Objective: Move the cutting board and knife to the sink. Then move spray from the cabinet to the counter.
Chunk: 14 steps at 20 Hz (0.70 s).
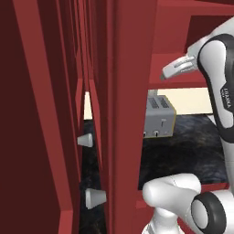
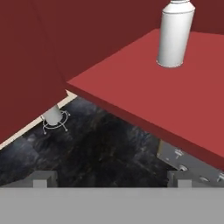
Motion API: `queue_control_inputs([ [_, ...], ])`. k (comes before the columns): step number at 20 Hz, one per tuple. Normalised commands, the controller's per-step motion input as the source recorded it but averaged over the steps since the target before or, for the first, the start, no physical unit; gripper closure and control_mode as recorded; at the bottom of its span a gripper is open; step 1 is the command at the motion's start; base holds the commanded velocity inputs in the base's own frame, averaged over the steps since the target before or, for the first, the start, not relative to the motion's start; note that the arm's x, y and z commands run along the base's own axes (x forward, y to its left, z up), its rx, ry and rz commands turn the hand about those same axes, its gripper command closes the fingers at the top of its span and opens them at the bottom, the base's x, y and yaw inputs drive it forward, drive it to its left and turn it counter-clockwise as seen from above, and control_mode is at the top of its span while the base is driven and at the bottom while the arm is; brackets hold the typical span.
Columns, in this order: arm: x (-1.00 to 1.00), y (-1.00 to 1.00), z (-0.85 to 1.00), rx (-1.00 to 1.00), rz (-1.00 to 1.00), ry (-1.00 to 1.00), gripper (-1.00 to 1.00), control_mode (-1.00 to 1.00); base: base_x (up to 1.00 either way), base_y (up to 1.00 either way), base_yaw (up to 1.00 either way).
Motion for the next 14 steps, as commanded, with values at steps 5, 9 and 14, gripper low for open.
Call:
queue_control_inputs([
  [5, 0.0, 0.0, -0.17, 0.0, -0.14, -0.34, -1.0, -1.0, 0.0, 0.0, 0.0],
  [9, 0.0, 0.0, 0.04, 0.0, -0.15, -0.2, -1.0, -1.0, 0.0, 0.0, 0.0],
  [14, 0.0, 0.0, 0.49, 0.04, -0.02, 0.0, -1.0, -1.0, 0.0, 0.0, 0.0],
])
